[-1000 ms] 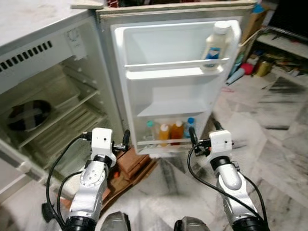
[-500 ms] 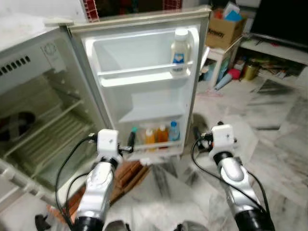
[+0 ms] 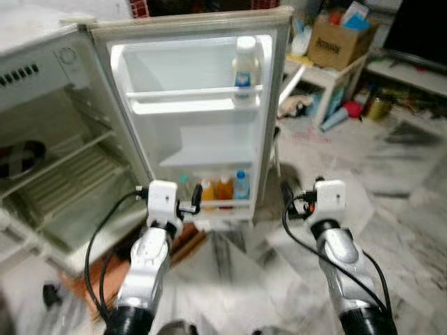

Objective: Restocking fridge

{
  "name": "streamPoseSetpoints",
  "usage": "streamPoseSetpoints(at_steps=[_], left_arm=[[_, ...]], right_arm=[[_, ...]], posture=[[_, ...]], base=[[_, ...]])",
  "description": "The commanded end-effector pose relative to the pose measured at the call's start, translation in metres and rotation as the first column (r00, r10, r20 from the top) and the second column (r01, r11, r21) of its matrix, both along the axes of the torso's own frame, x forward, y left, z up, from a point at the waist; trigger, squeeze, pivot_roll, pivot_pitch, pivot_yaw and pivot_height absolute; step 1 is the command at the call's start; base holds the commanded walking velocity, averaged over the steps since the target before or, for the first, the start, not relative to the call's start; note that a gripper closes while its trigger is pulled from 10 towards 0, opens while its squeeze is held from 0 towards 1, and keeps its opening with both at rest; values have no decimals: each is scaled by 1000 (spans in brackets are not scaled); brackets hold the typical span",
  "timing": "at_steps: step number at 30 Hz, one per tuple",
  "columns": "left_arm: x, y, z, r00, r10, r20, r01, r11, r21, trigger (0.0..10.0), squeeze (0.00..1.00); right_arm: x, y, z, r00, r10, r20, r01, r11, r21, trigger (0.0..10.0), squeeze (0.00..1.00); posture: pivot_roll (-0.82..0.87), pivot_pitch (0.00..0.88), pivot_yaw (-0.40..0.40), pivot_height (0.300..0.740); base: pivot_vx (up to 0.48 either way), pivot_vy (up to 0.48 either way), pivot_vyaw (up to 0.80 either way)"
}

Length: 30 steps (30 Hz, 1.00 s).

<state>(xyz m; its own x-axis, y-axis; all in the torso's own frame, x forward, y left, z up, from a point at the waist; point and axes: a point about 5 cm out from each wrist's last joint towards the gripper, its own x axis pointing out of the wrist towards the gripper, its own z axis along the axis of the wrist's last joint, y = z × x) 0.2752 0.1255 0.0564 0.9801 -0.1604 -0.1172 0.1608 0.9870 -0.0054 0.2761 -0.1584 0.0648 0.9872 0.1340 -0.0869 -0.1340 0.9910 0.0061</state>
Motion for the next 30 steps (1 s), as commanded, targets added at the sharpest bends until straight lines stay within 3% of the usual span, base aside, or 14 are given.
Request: streamPoseSetpoints(at_steps=[1,8,24,30], left_arm=[[0,5,-2,1000,26,-7,-25,1000,14,10000,0],[1,8,-3,999,42,-7,-41,998,48,10000,0],[4,8,-5,999,51,-9,-50,996,70,10000,0],[5,6,-4,999,50,-9,-49,997,67,10000,0]], right_arm=[[3,6,8,999,30,28,-31,999,13,10000,0],[3,8,11,997,62,44,-63,998,10,10000,0],[3,15,21,989,119,91,-119,993,-7,10000,0],[4,14,23,989,111,101,-112,994,6,10000,0]], posture=[[-7,0,38,740],[-9,0,39,740],[-15,0,30,740],[-15,0,28,740]], base=[[0,-472,800],[0,-452,800],[314,-356,789],[355,-318,107]])
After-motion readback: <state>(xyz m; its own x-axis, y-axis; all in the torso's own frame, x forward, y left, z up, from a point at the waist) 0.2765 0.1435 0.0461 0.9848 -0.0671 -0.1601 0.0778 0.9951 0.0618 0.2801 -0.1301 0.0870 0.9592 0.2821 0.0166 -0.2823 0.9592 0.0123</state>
